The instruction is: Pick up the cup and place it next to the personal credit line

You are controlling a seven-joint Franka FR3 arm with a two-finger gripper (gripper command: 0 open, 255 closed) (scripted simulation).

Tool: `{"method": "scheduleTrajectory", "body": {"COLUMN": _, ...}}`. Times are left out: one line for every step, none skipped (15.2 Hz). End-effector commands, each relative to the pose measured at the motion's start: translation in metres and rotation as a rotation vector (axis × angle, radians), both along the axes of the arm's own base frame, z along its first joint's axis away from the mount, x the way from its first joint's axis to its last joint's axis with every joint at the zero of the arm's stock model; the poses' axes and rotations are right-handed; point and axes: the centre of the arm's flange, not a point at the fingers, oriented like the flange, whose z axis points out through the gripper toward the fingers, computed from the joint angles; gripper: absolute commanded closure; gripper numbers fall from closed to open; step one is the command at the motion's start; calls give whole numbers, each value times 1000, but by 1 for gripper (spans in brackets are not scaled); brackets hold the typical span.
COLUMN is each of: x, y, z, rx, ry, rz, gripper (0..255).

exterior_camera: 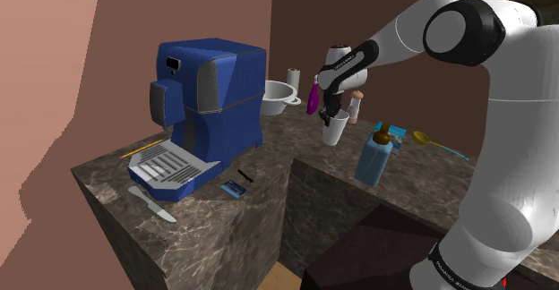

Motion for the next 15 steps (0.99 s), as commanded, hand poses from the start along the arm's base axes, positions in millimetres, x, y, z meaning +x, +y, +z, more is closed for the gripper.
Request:
{"method": "scheduleTrajectory", "body": {"x": 0, "y": 0, "z": 0, "rx": 0, "ry": 0, "rz": 0, "gripper": 255}}
{"method": "scheduleTrajectory", "body": {"x": 0, "y": 0, "z": 0, "rx": 0, "ry": 0, "rz": 0, "gripper": 255}}
{"method": "scheduleTrajectory", "body": {"x": 0, "y": 0, "z": 0, "rx": 0, "ry": 0, "rz": 0, "gripper": 255}}
{"method": "scheduleTrajectory", "body": {"x": 0, "y": 0, "z": 0, "rx": 0, "ry": 0, "rz": 0, "gripper": 255}}
{"method": "scheduleTrajectory", "body": {"x": 0, "y": 0, "z": 0, "rx": 0, "ry": 0, "rz": 0, "gripper": 255}}
{"method": "scheduleTrajectory", "body": {"x": 0, "y": 0, "z": 0, "rx": 0, "ry": 0, "rz": 0, "gripper": 255}}
{"method": "scheduleTrajectory", "body": {"x": 0, "y": 0, "z": 0, "rx": 0, "ry": 0, "rz": 0, "gripper": 255}}
{"method": "scheduleTrajectory", "body": {"x": 0, "y": 0, "z": 5, "rx": 0, "ry": 0, "rz": 0, "gripper": 255}}
{"method": "scheduleTrajectory", "body": {"x": 0, "y": 0, "z": 11, "rx": 0, "ry": 0, "rz": 0, "gripper": 255}}
{"method": "scheduleTrajectory", "body": {"x": 0, "y": 0, "z": 16, "rx": 0, "ry": 0, "rz": 0, "gripper": 255}}
{"method": "scheduleTrajectory", "body": {"x": 0, "y": 0, "z": 21, "rx": 0, "ry": 0, "rz": 0, "gripper": 255}}
{"method": "scheduleTrajectory", "body": {"x": 0, "y": 0, "z": 26, "rx": 0, "ry": 0, "rz": 0, "gripper": 255}}
{"method": "scheduleTrajectory", "body": {"x": 0, "y": 0, "z": 32, "rx": 0, "ry": 0, "rz": 0, "gripper": 255}}
{"method": "scheduleTrajectory", "body": {"x": 0, "y": 0, "z": 37, "rx": 0, "ry": 0, "rz": 0, "gripper": 255}}
{"method": "scheduleTrajectory", "body": {"x": 0, "y": 0, "z": 42, "rx": 0, "ry": 0, "rz": 0, "gripper": 255}}
